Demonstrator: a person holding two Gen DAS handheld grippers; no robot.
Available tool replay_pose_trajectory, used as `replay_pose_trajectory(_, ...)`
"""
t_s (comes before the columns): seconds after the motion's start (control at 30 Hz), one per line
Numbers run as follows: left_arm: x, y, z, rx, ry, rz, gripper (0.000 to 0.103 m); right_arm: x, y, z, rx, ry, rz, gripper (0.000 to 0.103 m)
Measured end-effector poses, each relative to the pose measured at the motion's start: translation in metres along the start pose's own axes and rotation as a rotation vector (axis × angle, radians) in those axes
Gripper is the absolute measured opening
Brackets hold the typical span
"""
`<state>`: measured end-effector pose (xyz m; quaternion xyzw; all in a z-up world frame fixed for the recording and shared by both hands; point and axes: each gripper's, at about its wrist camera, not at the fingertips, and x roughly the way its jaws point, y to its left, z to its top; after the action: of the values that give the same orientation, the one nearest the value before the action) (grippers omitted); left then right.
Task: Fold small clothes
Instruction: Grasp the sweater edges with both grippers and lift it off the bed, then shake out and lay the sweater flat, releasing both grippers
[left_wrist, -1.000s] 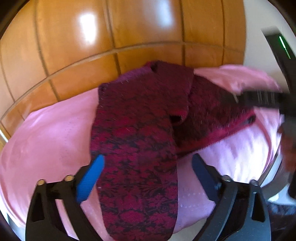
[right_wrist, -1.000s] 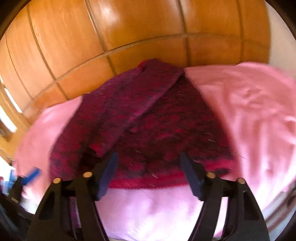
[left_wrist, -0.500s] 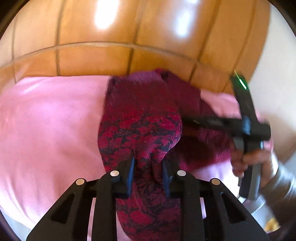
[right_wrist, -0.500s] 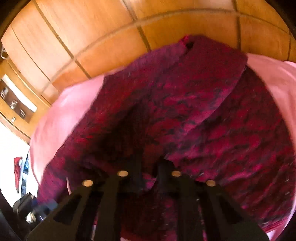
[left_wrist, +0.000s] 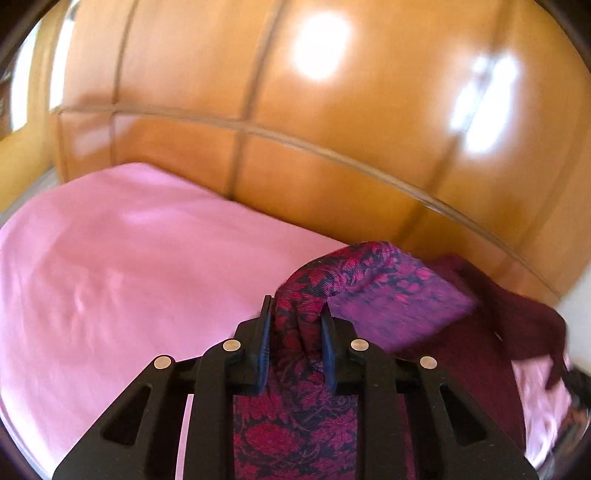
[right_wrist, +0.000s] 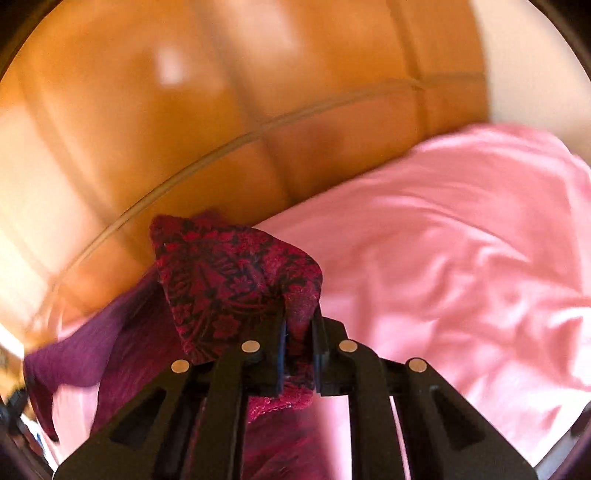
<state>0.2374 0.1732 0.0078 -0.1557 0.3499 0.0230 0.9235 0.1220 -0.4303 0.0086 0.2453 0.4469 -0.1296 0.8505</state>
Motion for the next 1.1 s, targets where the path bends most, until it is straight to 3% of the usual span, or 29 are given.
replay_pose_trajectory(0.2, 0.053, 0.031, 0.042, -0.048, 0.039, 0.206, 0.023, 0.035, -0.073, 0.052, 0.178, 0.024, -0.186, 0.01)
replay_pose_trajectory(0.27, 0.061, 0.036, 0.049, -0.072, 0.04, 0.236, 0.027, 0.045, -0.085, 0.064, 0.219, 0.03, -0.226, 0.011)
replay_pose_trajectory(0.3, 0.061, 0.041, 0.049, -0.088, 0.038, 0.243, 0.039, 0.046, -0.092, 0.068, 0.234, 0.033, -0.231, 0.013)
replay_pose_trajectory(0.33, 0.057, 0.043, 0.05, -0.106, 0.027, 0.253, 0.049, 0.051, -0.098, 0.072, 0.242, 0.039, -0.231, 0.022)
replay_pose_trajectory(0.37, 0.051, 0.047, 0.051, -0.117, 0.006, 0.253, 0.071, 0.049, -0.102, 0.073, 0.247, 0.033, -0.247, 0.042)
replay_pose_trajectory(0.4, 0.044, 0.047, 0.052, -0.128, -0.031, 0.245, 0.078, 0.045, -0.103, 0.074, 0.25, 0.019, -0.257, 0.055)
replay_pose_trajectory(0.43, 0.038, 0.046, 0.05, -0.132, -0.059, 0.228, 0.078, 0.036, -0.102, 0.072, 0.247, -0.009, -0.261, 0.066)
replay_pose_trajectory(0.53, 0.015, 0.034, 0.024, -0.079, -0.029, 0.054, 0.078, 0.019, -0.089, 0.061, 0.181, -0.02, -0.225, 0.066)
replay_pose_trajectory(0.6, 0.011, 0.022, -0.003, -0.037, 0.029, -0.065, 0.078, 0.01, -0.072, 0.043, 0.12, 0.017, -0.148, 0.066)
replay_pose_trajectory(0.67, 0.016, 0.012, -0.037, -0.043, 0.132, -0.221, 0.077, 0.007, -0.051, 0.019, 0.058, 0.085, -0.046, 0.066)
replay_pose_trajectory(0.8, 0.029, -0.006, -0.099, -0.08, 0.284, -0.408, 0.075, 0.01, -0.007, -0.039, -0.052, 0.249, 0.117, 0.057)
replay_pose_trajectory(0.97, 0.035, -0.024, -0.146, -0.19, 0.385, -0.6, 0.075, 0.017, 0.026, -0.098, -0.145, 0.406, 0.194, 0.049)
replay_pose_trajectory(1.03, 0.034, -0.028, -0.155, -0.234, 0.409, -0.65, 0.061, 0.021, 0.031, -0.11, -0.178, 0.433, 0.179, 0.046)
replay_pose_trajectory(1.1, 0.034, -0.037, -0.159, -0.215, 0.42, -0.641, 0.026, 0.026, 0.033, -0.113, -0.188, 0.438, 0.175, 0.035)
